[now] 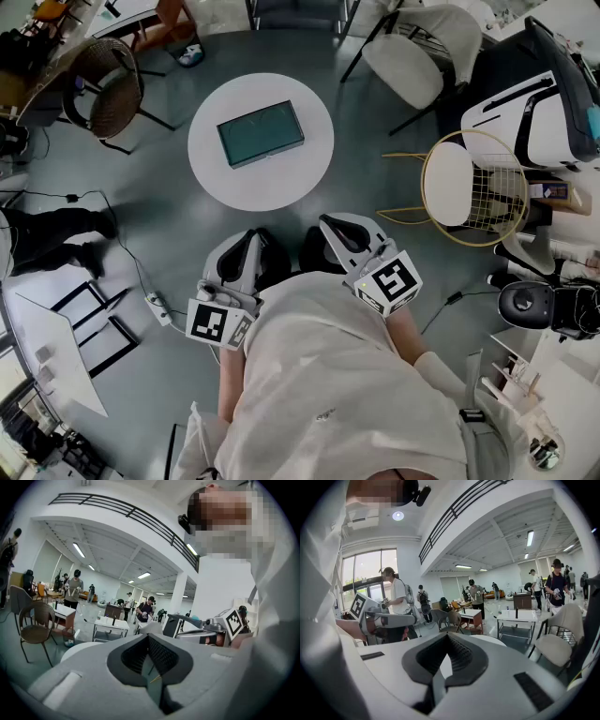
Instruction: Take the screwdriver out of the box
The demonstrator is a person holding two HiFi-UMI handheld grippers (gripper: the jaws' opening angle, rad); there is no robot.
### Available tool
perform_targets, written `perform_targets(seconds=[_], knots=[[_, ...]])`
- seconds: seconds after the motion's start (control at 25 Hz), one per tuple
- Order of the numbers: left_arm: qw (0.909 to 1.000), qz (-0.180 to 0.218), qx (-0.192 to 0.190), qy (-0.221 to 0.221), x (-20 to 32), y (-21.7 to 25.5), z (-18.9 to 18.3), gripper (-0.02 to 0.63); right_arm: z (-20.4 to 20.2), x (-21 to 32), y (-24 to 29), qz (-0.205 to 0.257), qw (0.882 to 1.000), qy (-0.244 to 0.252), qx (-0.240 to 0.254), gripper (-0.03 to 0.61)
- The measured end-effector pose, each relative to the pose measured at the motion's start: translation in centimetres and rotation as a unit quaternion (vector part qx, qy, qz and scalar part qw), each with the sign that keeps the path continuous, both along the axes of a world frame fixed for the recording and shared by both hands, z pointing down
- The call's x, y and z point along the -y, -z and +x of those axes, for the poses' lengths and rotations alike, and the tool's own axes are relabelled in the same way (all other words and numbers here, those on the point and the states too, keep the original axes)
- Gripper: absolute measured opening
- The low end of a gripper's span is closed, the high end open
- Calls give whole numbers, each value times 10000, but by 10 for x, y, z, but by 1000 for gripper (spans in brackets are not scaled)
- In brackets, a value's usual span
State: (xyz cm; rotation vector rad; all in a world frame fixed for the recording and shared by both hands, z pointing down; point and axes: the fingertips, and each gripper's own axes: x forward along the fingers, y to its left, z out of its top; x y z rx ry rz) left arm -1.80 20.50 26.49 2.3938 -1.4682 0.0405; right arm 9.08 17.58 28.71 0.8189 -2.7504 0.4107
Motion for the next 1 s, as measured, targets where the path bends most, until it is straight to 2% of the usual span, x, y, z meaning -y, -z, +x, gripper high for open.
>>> perform_targets(seconds=[0.16,0.28,0.52,0.8,1.0], knots=[[9996,-119,45,-262,-2,-7,28,11,-13,-13,8,-76,9989,340,298,5],[9993,-155,150,-318,-2,-10,36,11,-17,-24,5,-106,9983,489,308,5],[9995,-172,216,-121,-3,-9,37,11,-8,-29,-3,-235,9974,577,355,5],[9993,-212,301,117,-14,-19,51,11,10,-33,-20,-600,9963,533,309,6],[9990,-268,308,200,-23,-22,59,11,15,-37,-24,-729,9941,703,387,6]])
